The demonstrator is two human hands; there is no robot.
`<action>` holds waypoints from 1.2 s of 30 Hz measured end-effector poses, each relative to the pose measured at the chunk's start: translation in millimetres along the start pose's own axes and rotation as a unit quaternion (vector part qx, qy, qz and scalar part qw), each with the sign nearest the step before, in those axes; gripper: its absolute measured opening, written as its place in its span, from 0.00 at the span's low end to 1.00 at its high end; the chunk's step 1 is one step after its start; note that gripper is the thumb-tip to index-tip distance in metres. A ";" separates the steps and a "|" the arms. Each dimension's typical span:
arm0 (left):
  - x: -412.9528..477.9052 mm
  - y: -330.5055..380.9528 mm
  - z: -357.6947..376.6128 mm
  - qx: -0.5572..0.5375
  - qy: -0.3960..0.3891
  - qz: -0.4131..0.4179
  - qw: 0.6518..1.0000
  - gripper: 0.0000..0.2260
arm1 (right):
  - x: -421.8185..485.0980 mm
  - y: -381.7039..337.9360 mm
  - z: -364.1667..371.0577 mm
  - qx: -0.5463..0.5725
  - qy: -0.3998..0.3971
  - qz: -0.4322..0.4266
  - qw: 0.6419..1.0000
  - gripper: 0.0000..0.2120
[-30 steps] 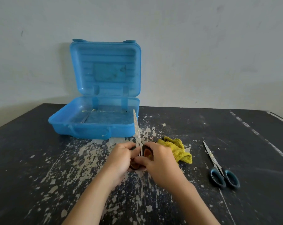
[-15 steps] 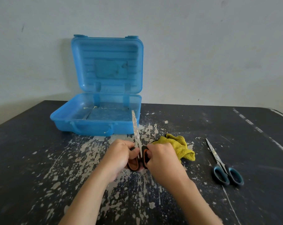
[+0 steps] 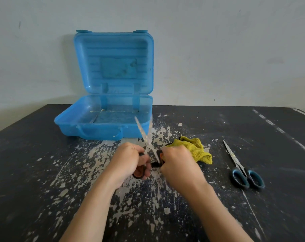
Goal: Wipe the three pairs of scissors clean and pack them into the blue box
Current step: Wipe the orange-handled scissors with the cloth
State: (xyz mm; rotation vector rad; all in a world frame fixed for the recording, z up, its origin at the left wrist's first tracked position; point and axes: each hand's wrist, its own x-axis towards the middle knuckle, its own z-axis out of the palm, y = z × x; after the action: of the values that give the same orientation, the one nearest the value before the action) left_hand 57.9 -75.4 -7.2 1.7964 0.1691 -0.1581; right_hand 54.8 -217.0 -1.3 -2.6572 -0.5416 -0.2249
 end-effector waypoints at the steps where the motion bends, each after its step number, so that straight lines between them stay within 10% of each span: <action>1: 0.3 -1.9 -2.1 -0.001 0.000 -0.004 1.000 0.09 | 0.2 3.0 -0.8 -0.009 0.008 0.006 1.000 0.07; 14: -4.8 -0.9 5.0 -0.039 0.000 0.023 0.999 0.08 | -7.2 16.8 4.2 0.027 0.061 -0.020 0.998 0.12; 19: -4.9 1.1 2.5 -0.022 0.044 0.036 0.998 0.18 | 3.1 24.4 -8.4 0.082 0.268 0.065 0.958 0.11; 25: -3.4 -2.9 1.6 0.034 0.088 0.064 0.993 0.19 | 29.8 44.8 0.1 -0.026 0.066 0.245 0.967 0.16; 36: -3.7 -2.9 0.1 0.064 0.112 0.073 0.989 0.19 | 32.0 62.9 -6.6 0.159 0.056 0.245 0.955 0.05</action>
State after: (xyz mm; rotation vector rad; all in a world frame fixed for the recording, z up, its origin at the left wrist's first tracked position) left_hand 53.7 -75.0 -9.3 1.9451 0.1905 0.1413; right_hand 109.0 -261.6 -10.9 -2.3518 0.1210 -0.1250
